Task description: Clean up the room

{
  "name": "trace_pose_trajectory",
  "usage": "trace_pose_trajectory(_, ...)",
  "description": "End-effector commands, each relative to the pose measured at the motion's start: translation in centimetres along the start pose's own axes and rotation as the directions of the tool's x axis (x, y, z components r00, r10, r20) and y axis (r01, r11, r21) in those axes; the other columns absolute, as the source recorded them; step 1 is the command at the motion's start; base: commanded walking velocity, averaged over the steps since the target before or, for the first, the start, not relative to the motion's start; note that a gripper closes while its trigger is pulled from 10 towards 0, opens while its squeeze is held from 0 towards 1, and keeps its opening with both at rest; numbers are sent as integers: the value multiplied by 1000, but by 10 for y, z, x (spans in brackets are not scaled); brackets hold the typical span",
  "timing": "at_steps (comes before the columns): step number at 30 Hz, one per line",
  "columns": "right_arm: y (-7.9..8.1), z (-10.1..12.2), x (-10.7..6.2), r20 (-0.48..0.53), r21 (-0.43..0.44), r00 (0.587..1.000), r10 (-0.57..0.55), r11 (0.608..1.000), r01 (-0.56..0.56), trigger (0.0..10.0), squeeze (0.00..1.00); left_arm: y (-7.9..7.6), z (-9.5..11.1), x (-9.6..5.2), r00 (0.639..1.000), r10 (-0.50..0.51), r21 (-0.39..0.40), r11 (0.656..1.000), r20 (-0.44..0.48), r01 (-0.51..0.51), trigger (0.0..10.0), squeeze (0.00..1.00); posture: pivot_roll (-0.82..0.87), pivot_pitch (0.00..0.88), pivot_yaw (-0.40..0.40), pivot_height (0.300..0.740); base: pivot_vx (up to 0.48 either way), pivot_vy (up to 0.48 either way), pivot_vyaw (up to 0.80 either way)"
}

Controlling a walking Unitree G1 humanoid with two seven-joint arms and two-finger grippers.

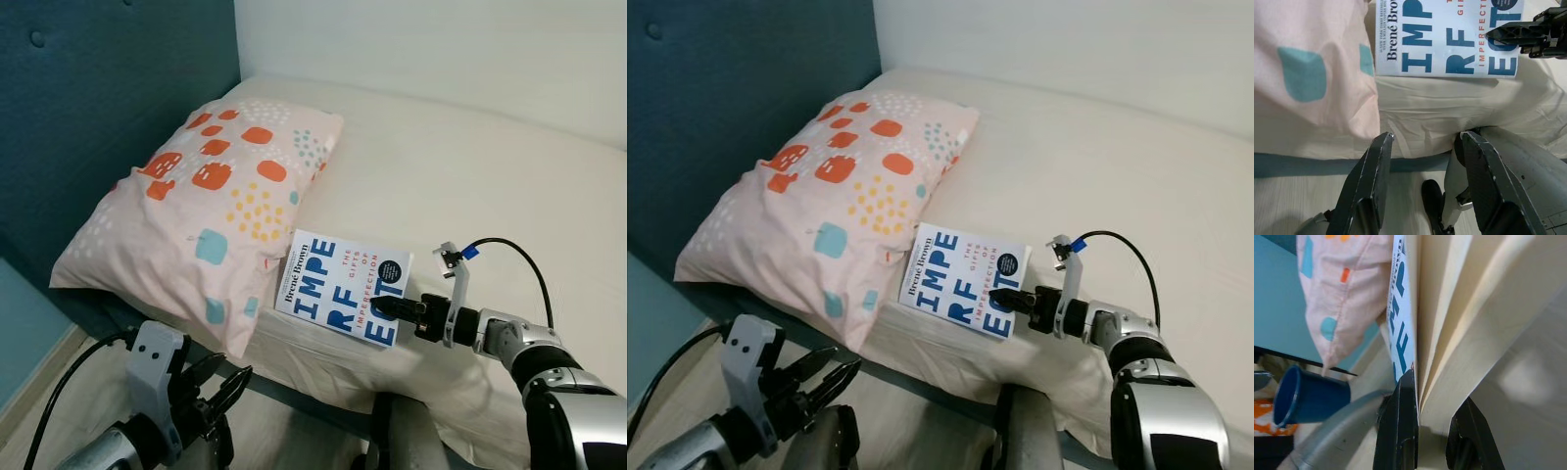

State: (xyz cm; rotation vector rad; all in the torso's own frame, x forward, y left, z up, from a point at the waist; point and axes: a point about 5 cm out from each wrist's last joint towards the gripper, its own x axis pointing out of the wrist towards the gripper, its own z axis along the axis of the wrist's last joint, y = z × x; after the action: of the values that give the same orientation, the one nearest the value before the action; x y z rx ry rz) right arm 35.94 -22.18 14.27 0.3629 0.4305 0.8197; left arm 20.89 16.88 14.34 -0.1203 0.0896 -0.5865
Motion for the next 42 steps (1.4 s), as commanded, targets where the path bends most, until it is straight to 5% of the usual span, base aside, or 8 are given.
trace_pose_trajectory(1, -11, -20, -14, -140, -22, 985, -97, 995, 95, 10000, 0, -1, -4, -4, 999, -5, 5, 1000, -41, 5, 10000, 0, 223, 354, -70, 529, 0, 0, 0)
trace_pose_trajectory(27, -15, -25, -10, -148, -111, 974, -171, 982, 155, 10000, 16, 2, -3, -4, 999, 4, 13, 1000, -47, -3, 10000, 0, 229, 363, -70, 529, 0, 0, 0)
trace_pose_trajectory(31, -16, -23, -10, -125, -127, 972, -201, 974, 186, 10000, 102, 1, -3, -4, 999, 2, 13, 1000, -47, -1, 10000, 0, 228, 363, -68, 529, 0, 0, 0)
trace_pose_trajectory(33, -16, -22, -10, -122, -129, 971, -205, 973, 190, 10000, 369, 0, -3, -3, 999, 1, 13, 1000, -47, 0, 10000, 0, 229, 362, -66, 529, 0, 0, 0)
trace_pose_trajectory(34, -17, -22, -10, -119, -132, 970, -210, 972, 194, 10000, 686, 0, -3, -3, 999, 0, 13, 1000, -47, 1, 10000, 0, 229, 362, -67, 529, 0, 0, 0)
trace_pose_trajectory(40, -18, -21, -11, -106, -152, 965, -239, 963, 222, 10000, 565, 1, -3, -2, 999, -1, 15, 1000, -47, 1, 10000, 0, 230, 363, -65, 529, 0, 0, 0)
trace_pose_trajectory(41, -19, -21, -11, -102, -156, 964, -245, 961, 228, 10000, 0, 1, -3, -2, 999, -1, 14, 1000, -47, 2, 10000, 0, 230, 363, -65, 529, 0, 0, 0)
trace_pose_trajectory(42, -19, -20, -11, -99, -158, 963, -249, 960, 232, 10000, 0, 1, -3, -2, 999, -1, 14, 1000, -47, 2, 10000, 0, 229, 359, -64, 529, 0, 0, 0)
